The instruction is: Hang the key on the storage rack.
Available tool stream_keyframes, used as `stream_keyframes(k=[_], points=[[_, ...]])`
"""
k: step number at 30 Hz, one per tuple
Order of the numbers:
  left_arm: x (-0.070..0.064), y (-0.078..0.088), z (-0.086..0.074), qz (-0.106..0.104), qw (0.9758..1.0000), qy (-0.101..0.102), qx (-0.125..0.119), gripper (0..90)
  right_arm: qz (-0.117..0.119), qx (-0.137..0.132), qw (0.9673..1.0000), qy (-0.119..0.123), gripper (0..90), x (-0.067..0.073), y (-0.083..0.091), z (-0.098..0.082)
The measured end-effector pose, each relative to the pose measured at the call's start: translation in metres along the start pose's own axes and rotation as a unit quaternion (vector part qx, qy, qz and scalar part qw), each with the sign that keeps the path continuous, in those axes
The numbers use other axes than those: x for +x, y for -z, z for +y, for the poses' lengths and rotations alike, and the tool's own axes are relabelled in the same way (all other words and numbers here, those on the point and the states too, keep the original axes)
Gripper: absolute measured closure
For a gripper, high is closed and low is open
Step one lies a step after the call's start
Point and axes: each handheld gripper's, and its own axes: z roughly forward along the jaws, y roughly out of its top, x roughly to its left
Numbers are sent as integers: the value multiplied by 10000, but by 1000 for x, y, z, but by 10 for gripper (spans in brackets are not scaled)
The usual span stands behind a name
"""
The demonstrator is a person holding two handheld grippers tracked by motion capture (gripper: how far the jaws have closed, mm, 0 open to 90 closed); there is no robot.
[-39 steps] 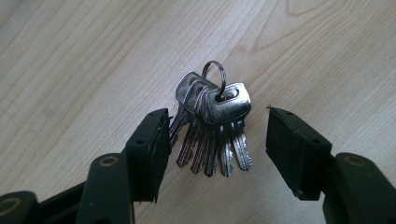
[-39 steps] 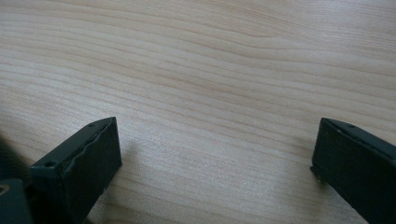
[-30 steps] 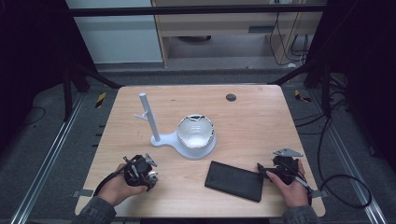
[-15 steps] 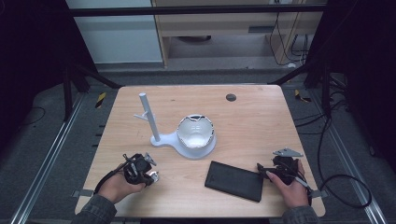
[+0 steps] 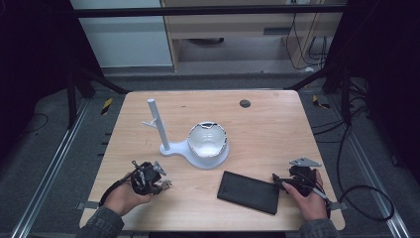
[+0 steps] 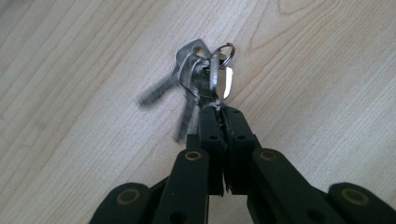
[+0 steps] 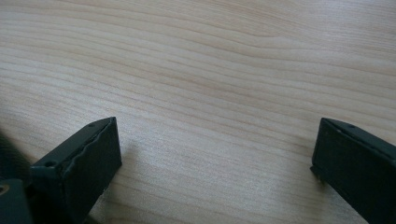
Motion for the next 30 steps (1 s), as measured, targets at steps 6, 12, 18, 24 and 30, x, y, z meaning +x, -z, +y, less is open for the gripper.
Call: stream_keyframes(k=[6, 12, 18, 24, 30], points=[[2, 1, 2, -8, 10000, -14, 19, 884, -7, -2, 10000, 17, 14, 0, 0, 0], [4, 11, 3, 62, 9999, 66, -131, 887, -7, -2, 10000, 18, 14, 0, 0, 0], [8, 40, 9, 159, 9993, 59, -334, 888, -15, 3, 10000, 19, 14, 0, 0, 0], [13, 73, 17, 251, 9982, 47, -537, 888, -10, 1, 10000, 17, 14, 1, 0, 0], [18, 105, 25, 372, 9977, 15, -562, 888, -7, 0, 10000, 15, 14, 1, 0, 0]])
